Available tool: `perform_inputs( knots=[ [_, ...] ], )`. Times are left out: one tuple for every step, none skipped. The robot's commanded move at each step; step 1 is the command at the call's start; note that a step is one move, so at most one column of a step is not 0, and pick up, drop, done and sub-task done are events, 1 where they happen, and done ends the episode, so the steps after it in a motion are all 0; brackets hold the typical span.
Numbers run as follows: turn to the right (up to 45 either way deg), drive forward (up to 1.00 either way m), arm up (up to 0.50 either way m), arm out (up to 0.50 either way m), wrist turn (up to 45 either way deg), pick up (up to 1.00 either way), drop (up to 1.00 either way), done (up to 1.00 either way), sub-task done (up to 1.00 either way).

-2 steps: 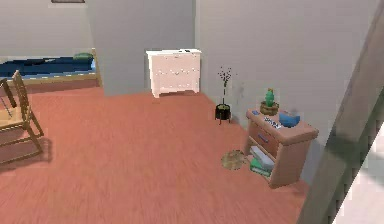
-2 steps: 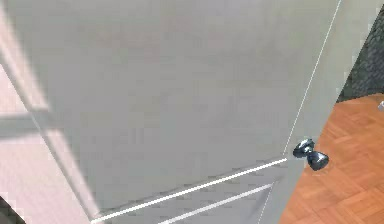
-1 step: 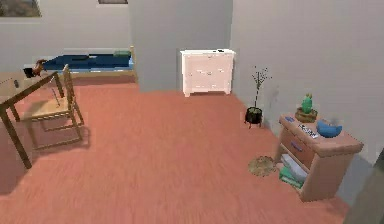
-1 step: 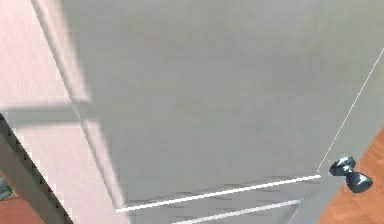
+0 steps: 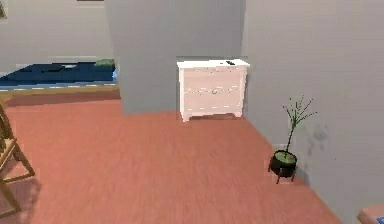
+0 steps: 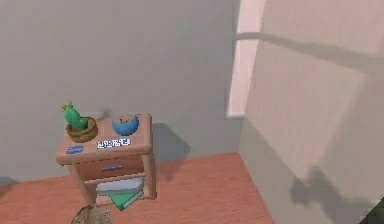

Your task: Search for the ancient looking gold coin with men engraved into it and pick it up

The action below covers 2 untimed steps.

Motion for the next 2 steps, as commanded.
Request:
perform_inputs(
  knots=[
    [-12.0, 0.0, 0.0, 0.0, 0.0, 0.0, 0.0, 0.0, 0.0],
    [0.0, 0.05, 0.0, 0.0, 0.0, 0.0, 0.0, 0.0, 0.0]
  ],
)
